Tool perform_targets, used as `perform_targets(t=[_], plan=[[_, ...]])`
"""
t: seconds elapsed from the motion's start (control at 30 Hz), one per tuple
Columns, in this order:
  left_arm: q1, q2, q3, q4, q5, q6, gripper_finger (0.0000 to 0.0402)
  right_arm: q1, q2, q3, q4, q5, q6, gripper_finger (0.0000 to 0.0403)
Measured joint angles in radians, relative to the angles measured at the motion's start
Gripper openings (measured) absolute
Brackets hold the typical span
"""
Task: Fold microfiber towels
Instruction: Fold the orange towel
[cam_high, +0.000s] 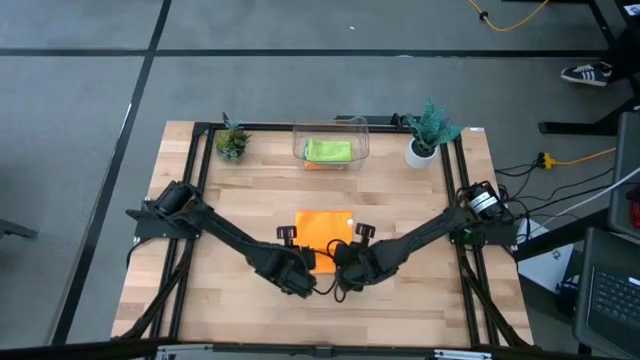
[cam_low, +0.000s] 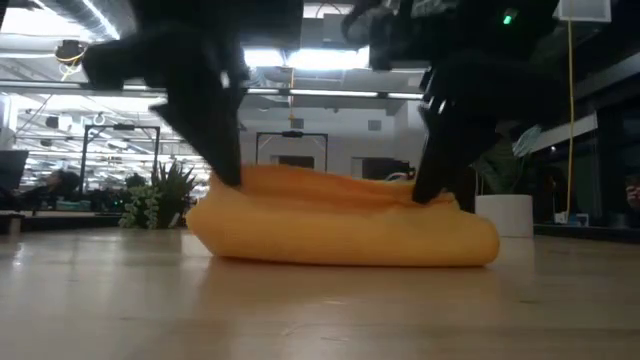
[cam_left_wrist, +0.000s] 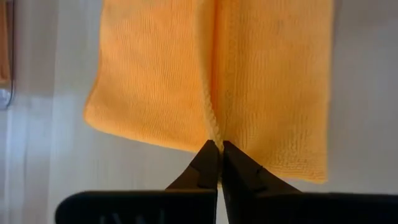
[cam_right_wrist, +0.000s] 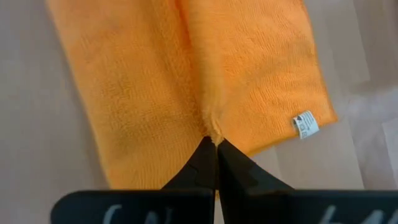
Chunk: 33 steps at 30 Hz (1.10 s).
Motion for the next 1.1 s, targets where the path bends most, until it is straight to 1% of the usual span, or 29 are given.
perform_targets(t=[0.17, 0.23, 0.37, 0.47, 0.6, 0.67, 0.77, 0.83, 0.93, 1.0, 1.1], plan=[[0.019, 0.000, -0.077, 0.046, -0.002, 0.000, 0.0000, -0.028, 0.034, 0.001, 0.010, 0.011, 0.006, 0.0008], [0.023, 0.000, -0.099, 0.065, -0.004, -0.001, 0.0000, -0.036, 0.041, 0.002, 0.010, 0.012, 0.010, 0.0024], [0.023, 0.000, -0.104, 0.062, -0.015, 0.015, 0.0004, -0.052, 0.043, 0.002, 0.002, 0.011, 0.042, 0.0069], [0.025, 0.000, -0.104, 0.069, -0.025, 0.035, 0.0024, -0.058, 0.045, 0.002, -0.007, 0.010, 0.057, 0.0100], [0.038, 0.000, -0.104, 0.071, -0.035, 0.027, 0.0069, -0.058, 0.045, 0.002, -0.007, 0.009, 0.061, 0.0133], [0.044, 0.000, -0.104, 0.082, -0.061, 0.027, 0.0090, -0.058, 0.045, 0.002, -0.007, 0.001, 0.080, 0.0145], [0.054, 0.000, -0.104, 0.092, -0.117, 0.026, 0.0115, -0.057, 0.045, 0.002, -0.015, -0.006, 0.112, 0.0156], [0.057, 0.000, -0.103, 0.088, -0.133, 0.026, 0.0125, -0.058, 0.045, 0.002, -0.032, -0.011, 0.135, 0.0161], [0.055, -0.007, -0.103, 0.058, -0.132, 0.022, 0.0131, -0.057, 0.045, 0.027, -0.108, -0.029, 0.166, 0.0162], [0.047, -0.037, -0.101, 0.029, -0.124, 0.015, 0.0132, -0.057, 0.040, 0.057, -0.179, -0.038, 0.181, 0.0162], [0.027, -0.101, -0.078, -0.025, -0.071, -0.003, 0.0132, -0.052, 0.020, 0.116, -0.275, -0.074, 0.159, 0.0162]])
